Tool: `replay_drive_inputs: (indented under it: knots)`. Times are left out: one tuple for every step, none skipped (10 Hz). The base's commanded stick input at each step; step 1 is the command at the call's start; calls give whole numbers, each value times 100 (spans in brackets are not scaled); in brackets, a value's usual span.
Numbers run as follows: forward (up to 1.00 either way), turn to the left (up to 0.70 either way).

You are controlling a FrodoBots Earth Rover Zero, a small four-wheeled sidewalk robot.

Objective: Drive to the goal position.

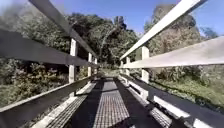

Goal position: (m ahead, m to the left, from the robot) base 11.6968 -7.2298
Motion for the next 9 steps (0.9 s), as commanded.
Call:
replay_drive_inputs:
  knots:
    - [50, 0]
    - [50, 0]
    - [50, 0]
    - [50, 0]
    - [50, 0]
    - [50, 0]
    - [50, 0]
    - [50, 0]
    - [50, 0]
